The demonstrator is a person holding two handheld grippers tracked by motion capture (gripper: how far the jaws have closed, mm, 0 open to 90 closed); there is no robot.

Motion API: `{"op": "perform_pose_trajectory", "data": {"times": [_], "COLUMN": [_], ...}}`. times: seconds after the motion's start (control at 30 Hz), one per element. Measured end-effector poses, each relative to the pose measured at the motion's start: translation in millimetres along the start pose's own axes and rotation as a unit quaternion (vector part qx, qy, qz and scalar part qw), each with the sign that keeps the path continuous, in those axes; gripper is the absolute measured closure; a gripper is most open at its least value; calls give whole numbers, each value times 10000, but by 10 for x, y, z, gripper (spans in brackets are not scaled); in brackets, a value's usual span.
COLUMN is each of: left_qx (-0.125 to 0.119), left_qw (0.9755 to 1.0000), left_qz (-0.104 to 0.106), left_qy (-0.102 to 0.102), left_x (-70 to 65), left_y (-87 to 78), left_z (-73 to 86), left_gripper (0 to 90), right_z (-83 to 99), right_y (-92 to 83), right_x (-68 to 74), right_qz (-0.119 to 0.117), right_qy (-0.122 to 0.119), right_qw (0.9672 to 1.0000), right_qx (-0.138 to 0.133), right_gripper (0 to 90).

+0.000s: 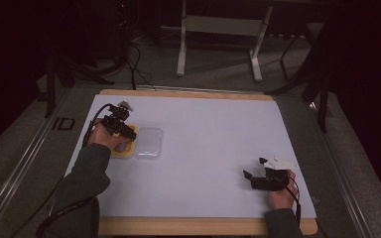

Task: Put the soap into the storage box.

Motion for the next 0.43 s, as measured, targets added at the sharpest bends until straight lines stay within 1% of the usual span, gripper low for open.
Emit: {"op": "perform_pose_trajectory", "data": {"times": [0.1,0.17,0.2,0.27,0.37,0.43], "left_qx": [-187,-320,-386,-514,-648,-765], "left_qw": [9997,9990,9986,9977,9961,9945], "left_qz": [63,132,131,182,198,248], "left_qy": [175,270,327,410,558,667], "left_x": [-71,-119,-142,-183,-243,-299], "left_y": [-28,-45,-52,-55,-48,-54], "left_z": [11,25,36,57,95,126], "left_gripper": [296,298,298,302,305,307], "right_z": [0,0,0,0,1,2], "right_y": [1,1,1,1,5,9], "right_x": [1,0,-1,-2,-4,-6], "right_qz": [0,1,2,3,12,3], "right_qy": [1,2,3,4,-4,-5], "right_qw": [10000,10000,10000,10000,10000,10000], "right_qx": [3,3,3,3,14,28], "right_gripper": [169,169,169,169,169,169]}}
Point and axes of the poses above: each handheld gripper's, and its own axes: y roughly forward along the jaws, z roughly out of its underside, x roughly to its left, the point moved 6 cm from there along y, roughly forward along the jaws, and after that the axes turned 4 degrees about -x, right-handed, at the moved point
